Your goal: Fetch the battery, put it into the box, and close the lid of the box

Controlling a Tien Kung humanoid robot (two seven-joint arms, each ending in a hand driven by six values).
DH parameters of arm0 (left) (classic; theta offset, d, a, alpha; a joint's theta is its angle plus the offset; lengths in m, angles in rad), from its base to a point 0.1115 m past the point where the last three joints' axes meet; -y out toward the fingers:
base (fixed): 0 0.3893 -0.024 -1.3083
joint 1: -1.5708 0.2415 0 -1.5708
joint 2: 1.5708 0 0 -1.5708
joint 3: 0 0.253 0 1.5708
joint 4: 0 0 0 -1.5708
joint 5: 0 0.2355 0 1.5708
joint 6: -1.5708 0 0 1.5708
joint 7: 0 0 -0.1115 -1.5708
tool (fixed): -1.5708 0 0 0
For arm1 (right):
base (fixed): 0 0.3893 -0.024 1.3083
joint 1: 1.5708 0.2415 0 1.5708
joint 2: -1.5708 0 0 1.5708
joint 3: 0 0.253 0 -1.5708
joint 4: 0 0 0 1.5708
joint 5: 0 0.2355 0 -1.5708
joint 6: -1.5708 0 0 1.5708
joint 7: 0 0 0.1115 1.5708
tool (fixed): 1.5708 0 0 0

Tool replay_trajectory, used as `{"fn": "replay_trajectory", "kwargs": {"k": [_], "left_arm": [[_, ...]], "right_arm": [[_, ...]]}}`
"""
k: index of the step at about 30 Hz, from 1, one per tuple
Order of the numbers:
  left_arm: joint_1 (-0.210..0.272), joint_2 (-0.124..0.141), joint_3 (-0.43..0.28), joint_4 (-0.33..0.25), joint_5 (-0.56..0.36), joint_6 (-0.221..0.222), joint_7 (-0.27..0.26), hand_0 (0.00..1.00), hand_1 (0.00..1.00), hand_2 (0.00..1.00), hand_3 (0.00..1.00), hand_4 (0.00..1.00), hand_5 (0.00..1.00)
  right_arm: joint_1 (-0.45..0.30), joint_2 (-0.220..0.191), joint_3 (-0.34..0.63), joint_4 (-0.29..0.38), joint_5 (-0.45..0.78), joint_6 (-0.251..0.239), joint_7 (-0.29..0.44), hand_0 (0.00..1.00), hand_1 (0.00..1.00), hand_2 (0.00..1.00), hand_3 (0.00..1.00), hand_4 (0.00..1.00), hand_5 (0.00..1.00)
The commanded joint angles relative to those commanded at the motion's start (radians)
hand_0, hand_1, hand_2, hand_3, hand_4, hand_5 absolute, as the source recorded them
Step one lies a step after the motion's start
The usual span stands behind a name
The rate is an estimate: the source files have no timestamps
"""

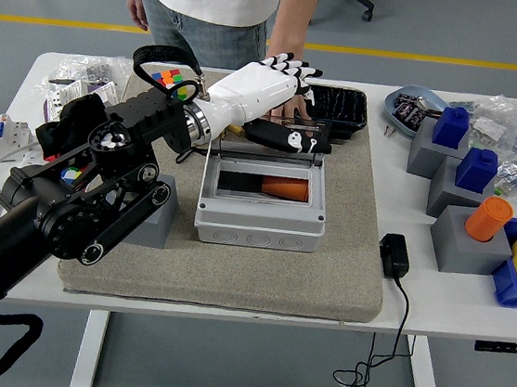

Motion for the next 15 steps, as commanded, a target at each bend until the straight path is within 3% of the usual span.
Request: {"fn": "replay_trajectory", "kwargs": {"k": [5,6,11,15], "left_arm": [[0.003,-0.002,-0.027,0.044,0.002,-0.004,0.024,0.998,0.998,0.948,0.763,0.998,0.998],[0.004,-0.003,-0.033,0.052,0.002,-0.01,0.036,0.998,0.998,0.973,0.874,0.998,0.998],[0.01,-0.001,-0.047,0.065,0.002,-0.058,0.092,0.998,0.998,0.973,0.874,0.998,0.998],[0.014,0.002,-0.043,0.063,0.002,-0.077,0.102,0.998,0.998,0.976,0.857,0.998,0.998]], "right_arm": [[-0.002,-0.001,0.004,-0.001,-0.004,0.001,-0.001,0.791,0.739,0.727,0.777,0.998,0.998],[-0.002,-0.001,0.004,-0.001,-0.005,0.002,-0.002,0.791,0.739,0.727,0.777,0.998,0.998],[-0.002,0.0,0.002,0.001,-0.002,0.0,-0.001,0.791,0.739,0.727,0.777,0.998,0.998],[-0.002,0.0,0.0,0.001,-0.001,-0.001,-0.001,0.791,0.739,0.726,0.777,0.998,0.998]]}}
